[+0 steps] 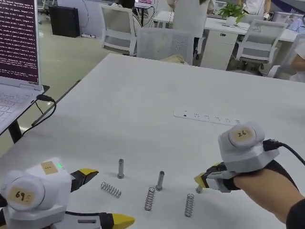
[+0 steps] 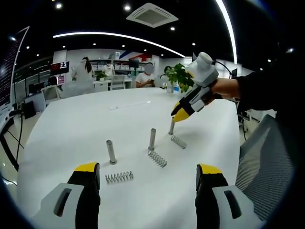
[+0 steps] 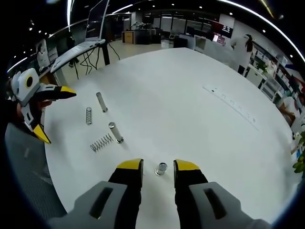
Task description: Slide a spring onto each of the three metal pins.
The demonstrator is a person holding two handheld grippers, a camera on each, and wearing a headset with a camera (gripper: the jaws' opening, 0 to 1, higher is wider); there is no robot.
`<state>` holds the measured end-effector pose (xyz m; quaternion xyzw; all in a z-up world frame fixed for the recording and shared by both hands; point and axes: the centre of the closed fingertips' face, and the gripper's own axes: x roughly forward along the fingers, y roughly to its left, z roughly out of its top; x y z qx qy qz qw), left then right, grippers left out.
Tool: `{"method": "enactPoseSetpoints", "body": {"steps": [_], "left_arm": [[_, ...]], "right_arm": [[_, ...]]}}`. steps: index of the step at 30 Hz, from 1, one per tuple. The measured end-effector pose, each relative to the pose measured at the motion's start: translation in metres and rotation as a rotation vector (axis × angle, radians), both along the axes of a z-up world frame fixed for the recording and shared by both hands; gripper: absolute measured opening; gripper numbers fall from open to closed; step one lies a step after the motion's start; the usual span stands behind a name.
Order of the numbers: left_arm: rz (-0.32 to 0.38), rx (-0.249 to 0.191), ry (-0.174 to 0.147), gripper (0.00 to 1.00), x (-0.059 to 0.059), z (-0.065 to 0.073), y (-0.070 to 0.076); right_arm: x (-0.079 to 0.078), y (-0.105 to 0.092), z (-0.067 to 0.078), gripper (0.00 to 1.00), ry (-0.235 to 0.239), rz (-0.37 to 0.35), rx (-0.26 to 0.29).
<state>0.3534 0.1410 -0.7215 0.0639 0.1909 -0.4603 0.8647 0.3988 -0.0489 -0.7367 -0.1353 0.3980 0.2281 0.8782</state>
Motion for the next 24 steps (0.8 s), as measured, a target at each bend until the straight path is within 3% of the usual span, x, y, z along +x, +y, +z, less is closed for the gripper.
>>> {"method": "enactPoseSetpoints", "body": {"steps": [12,24], "left_arm": [[-0.011,0.016,-0.002,0.80,0.003,-0.002,0.001],[-0.033,0.072,0.011,0.75,0.022,-0.017,0.012]], "right_arm": [[-0.001,0.001,0.017,0.25,-0.047,0.001,0.006],[-0.008,-0.002,0.033,0.28,-0.096,-0.007,0.011]]}}
